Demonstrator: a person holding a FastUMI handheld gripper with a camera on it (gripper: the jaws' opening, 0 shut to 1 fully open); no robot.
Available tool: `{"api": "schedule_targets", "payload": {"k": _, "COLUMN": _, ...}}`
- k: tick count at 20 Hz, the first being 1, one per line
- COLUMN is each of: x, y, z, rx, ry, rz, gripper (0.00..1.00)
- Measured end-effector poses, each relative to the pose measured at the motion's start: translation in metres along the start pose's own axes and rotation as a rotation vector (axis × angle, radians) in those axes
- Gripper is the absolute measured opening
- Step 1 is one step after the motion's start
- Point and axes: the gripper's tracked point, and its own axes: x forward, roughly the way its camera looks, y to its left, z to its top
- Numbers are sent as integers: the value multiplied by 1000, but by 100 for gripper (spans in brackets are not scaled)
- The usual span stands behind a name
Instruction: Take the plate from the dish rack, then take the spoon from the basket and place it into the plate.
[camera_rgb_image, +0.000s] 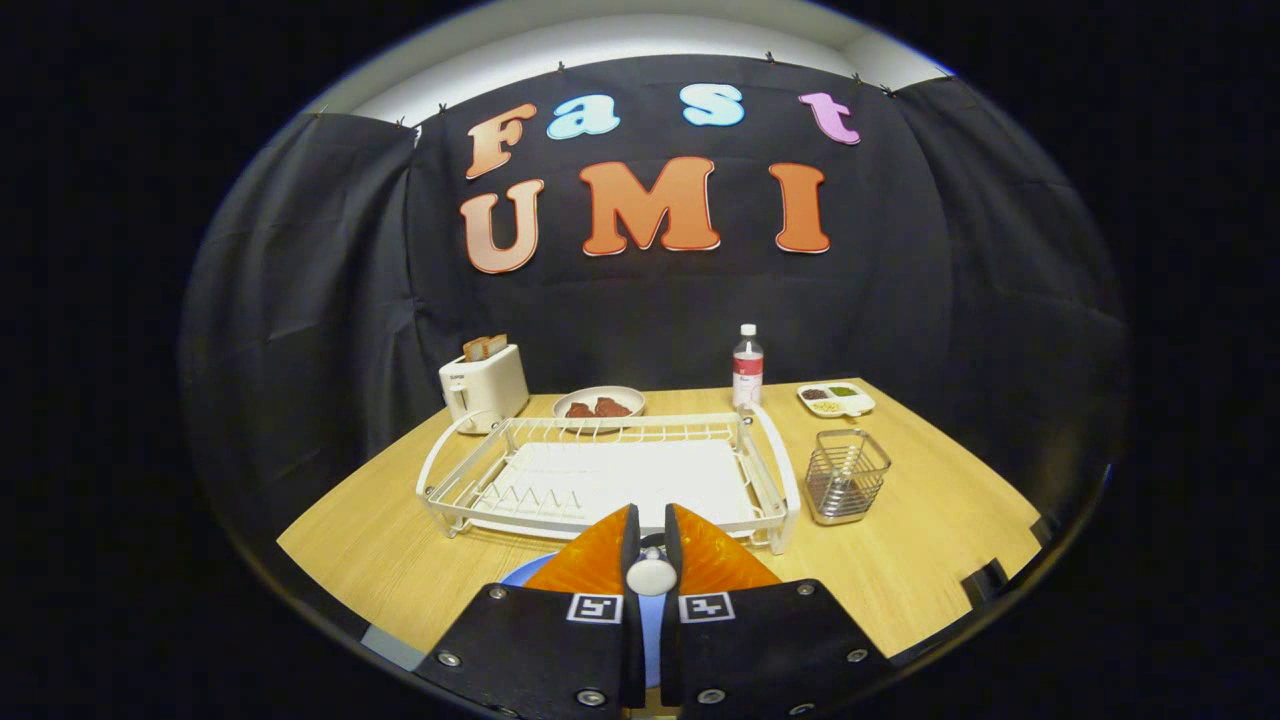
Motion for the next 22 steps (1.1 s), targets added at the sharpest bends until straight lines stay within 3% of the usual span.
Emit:
{"api": "schedule_targets", "payload": {"k": 8, "x": 24, "y": 44, "z": -46, "rx": 21, "ry": 54, "rz": 97, "gripper": 6}}
{"api": "schedule_targets", "payload": {"k": 16, "x": 31, "y": 47, "z": -57, "rx": -5, "ry": 96, "rz": 115, "gripper": 9}}
{"api": "schedule_targets", "payload": {"k": 19, "x": 31, "y": 43, "z": -58, "rx": 27, "ry": 121, "rz": 114, "gripper": 17}}
{"api": "schedule_targets", "payload": {"k": 20, "x": 27, "y": 42, "z": -58, "rx": 37, "ry": 130, "rz": 118, "gripper": 30}}
{"api": "schedule_targets", "payload": {"k": 21, "x": 27, "y": 38, "z": -56, "rx": 41, "ry": 130, "rz": 105, "gripper": 37}}
{"api": "schedule_targets", "payload": {"k": 22, "x": 24, "y": 33, "z": -49, "rx": 39, "ry": 123, "rz": 93, "gripper": 52}}
